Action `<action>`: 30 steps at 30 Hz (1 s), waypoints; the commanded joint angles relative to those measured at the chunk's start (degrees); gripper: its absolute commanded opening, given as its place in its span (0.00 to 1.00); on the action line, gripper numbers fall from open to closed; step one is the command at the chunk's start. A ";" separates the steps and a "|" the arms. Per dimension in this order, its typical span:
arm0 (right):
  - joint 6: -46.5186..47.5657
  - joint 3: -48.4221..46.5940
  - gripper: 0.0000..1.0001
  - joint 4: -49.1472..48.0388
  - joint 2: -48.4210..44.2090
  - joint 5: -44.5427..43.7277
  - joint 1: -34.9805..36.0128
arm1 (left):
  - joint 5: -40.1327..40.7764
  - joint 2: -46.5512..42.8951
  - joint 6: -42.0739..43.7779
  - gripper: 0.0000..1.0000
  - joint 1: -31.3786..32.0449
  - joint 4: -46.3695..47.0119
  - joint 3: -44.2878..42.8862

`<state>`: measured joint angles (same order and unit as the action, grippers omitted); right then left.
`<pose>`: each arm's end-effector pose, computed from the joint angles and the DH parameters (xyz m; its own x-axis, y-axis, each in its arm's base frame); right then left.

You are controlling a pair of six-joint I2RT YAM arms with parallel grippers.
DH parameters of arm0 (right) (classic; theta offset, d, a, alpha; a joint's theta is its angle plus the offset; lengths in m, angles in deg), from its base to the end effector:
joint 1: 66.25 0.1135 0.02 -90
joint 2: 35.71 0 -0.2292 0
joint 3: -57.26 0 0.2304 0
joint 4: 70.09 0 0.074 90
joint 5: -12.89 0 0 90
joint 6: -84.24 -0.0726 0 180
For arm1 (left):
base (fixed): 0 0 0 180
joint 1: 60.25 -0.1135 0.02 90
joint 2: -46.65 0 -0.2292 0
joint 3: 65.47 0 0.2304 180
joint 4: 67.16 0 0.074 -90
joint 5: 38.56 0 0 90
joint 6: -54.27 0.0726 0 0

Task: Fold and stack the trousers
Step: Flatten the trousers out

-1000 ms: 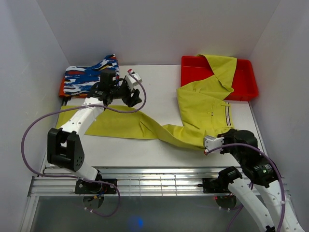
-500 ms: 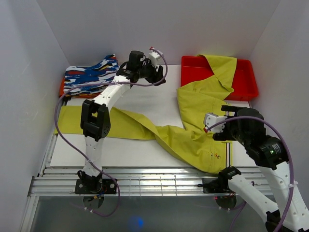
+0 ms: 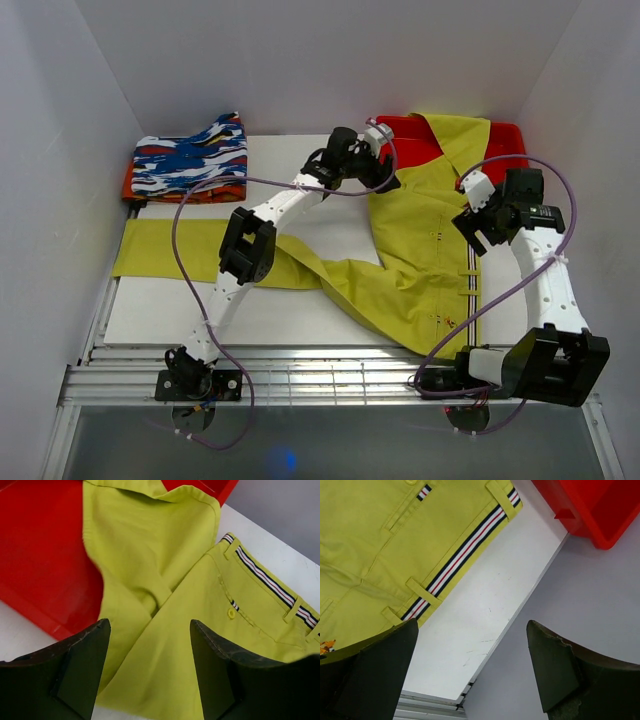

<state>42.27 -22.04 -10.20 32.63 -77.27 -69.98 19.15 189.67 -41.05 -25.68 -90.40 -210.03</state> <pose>0.2574 -0.0170 0.2598 -0.5528 -0.7090 -0.4378 -0.5146 0.7037 -0.4899 0.4385 -0.3492 0.2075 -0.3855 0.1705 -0.9068 0.8563 0.4321 -0.2828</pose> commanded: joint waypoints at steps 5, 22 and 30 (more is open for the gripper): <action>-5.23 -4.18 0.95 -1.89 3.47 9.04 -4.09 | 6.35 4.19 1.27 0.76 1.56 6.03 -6.32; -23.50 1.89 0.93 -19.56 31.68 17.56 -14.91 | 3.55 4.47 1.64 0.14 3.75 10.34 -3.77; -25.71 3.03 0.08 -24.31 36.69 22.22 -15.08 | 7.50 -6.42 3.12 0.00 3.67 10.60 -2.03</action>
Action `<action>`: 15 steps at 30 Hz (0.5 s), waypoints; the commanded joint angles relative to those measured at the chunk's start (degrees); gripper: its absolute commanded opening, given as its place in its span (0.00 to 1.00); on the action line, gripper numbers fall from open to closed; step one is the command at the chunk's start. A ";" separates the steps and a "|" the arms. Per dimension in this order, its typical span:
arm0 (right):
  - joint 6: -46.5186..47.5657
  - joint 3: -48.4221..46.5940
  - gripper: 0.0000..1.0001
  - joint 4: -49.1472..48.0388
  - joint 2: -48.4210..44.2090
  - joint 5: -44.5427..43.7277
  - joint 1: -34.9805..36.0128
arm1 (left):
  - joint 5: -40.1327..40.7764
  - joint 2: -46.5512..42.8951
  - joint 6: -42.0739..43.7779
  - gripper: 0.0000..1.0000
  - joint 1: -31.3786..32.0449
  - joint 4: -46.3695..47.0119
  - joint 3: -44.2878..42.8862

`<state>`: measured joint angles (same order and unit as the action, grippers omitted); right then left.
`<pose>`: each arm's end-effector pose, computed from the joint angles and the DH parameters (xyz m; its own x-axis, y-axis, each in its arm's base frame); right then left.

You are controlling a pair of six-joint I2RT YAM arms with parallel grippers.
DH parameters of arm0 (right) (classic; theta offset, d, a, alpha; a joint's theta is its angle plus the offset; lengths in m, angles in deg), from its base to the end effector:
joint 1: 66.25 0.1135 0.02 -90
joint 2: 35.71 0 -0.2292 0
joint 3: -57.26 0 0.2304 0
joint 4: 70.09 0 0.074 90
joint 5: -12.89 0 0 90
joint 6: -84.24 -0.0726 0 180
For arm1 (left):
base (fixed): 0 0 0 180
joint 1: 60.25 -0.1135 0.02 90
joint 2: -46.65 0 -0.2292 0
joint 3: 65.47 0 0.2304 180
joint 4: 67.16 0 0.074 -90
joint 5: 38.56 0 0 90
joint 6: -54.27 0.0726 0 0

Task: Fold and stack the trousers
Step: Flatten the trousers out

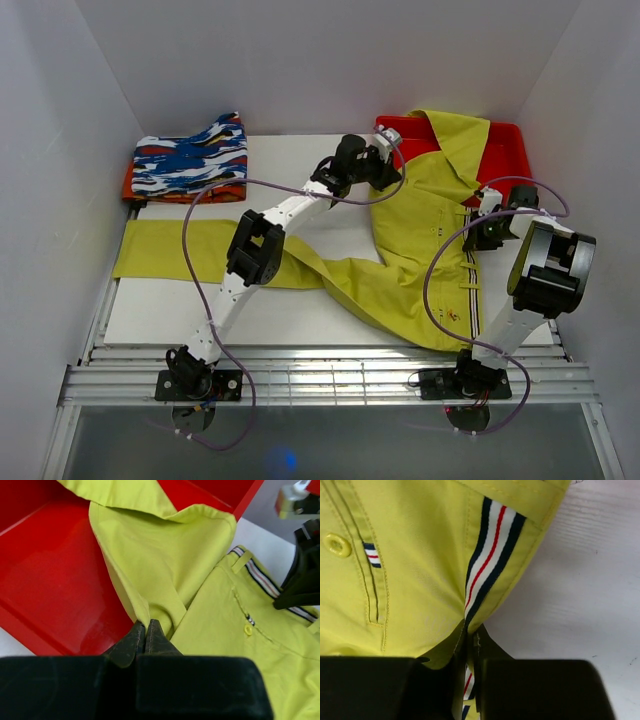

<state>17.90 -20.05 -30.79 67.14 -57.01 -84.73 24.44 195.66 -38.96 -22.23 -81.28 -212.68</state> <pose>0.3297 -0.0839 0.1089 -0.8501 -0.1132 -0.5142 -0.1988 0.9734 0.1143 0.4367 -0.3833 0.1862 -0.2660 0.1443 -0.9531 0.8791 0.4419 -0.1785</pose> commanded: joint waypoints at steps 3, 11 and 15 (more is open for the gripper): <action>-0.98 1.92 0.08 -4.43 1.04 3.28 -1.03 | 7.65 -19.70 4.35 0.00 0.12 3.24 6.49; 1.12 5.26 0.08 -5.75 -6.77 5.74 -3.23 | 22.42 -41.56 14.47 0.00 0.12 7.20 20.56; 2.00 5.35 0.08 -5.57 -8.80 5.92 -3.67 | 29.08 -54.56 17.72 0.00 0.74 7.02 32.50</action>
<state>17.03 -15.75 -36.17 59.88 -46.08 -86.44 41.66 155.75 -27.18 -19.63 -80.28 -184.24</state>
